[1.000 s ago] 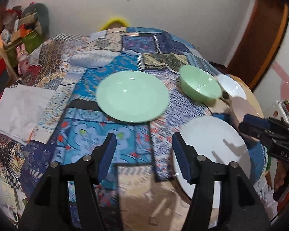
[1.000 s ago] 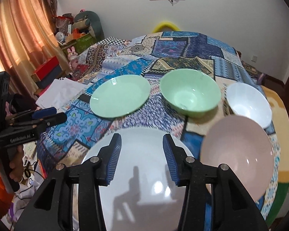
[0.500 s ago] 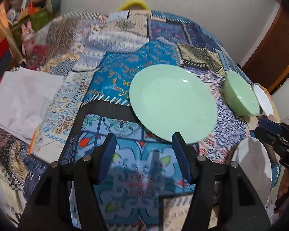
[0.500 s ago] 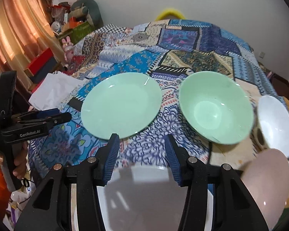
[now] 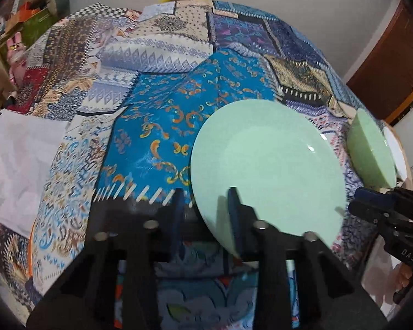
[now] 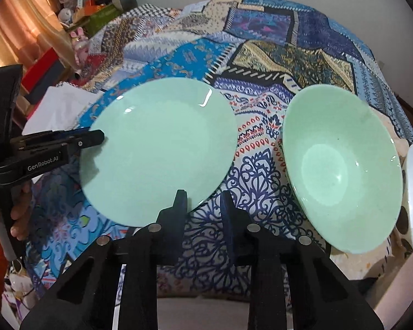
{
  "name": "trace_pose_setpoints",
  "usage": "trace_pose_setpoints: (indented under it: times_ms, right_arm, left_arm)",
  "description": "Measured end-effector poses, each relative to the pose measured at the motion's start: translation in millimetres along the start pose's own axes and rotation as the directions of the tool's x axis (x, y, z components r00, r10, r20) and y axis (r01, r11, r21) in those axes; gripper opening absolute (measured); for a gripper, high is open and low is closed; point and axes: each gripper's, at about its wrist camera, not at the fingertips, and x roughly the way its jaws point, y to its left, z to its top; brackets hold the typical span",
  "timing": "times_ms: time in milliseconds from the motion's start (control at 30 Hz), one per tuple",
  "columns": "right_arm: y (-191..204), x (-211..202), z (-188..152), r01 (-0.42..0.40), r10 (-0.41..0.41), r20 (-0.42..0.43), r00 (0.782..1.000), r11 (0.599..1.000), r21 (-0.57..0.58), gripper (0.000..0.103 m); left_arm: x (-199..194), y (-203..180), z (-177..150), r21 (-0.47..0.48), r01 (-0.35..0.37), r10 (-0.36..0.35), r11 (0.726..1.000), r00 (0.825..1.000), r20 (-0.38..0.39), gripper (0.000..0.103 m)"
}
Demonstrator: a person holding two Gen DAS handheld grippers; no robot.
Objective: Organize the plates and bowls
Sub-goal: 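Lift the mint green plate with both tools and carry it toward the stacked plates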
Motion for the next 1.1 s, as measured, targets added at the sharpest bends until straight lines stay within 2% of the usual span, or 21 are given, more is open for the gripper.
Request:
trace_pose_setpoints:
  times_ms: [267,400,533,867,1100]
  right_arm:
    - [-3,8,9,-0.022,0.022,-0.011,1.000,0.999,0.041,0.023]
    - [0,7,6,-0.053,0.054,-0.028,0.998,0.998,0.042,0.023]
    - [15,4,-2,-0.079,0.078,-0.054,0.995,0.997,-0.019,0.023]
    - [45,-2,-22,-0.148,0.134,-0.122,0.983,0.983,-0.111,0.023]
    - [41,11,-10,-0.164,0.151,-0.146,0.978,0.984,-0.076,0.025]
  left_arm:
    - [7,-7,1,0.064,-0.024,0.023,0.998,0.999,0.025,0.022]
    - [-3,-6,-10,0.075,-0.014,0.012,0.997,1.000,0.017,0.022]
    - [-20,-2,-32,0.092,-0.008,0.008,0.996,1.000,-0.002,0.023]
    - [-67,12,-99,0.031,0.027,-0.025,0.999,0.999,-0.048,0.024]
    - [-76,20,-114,-0.025,0.056,-0.057,0.998,0.996,-0.062,0.024]
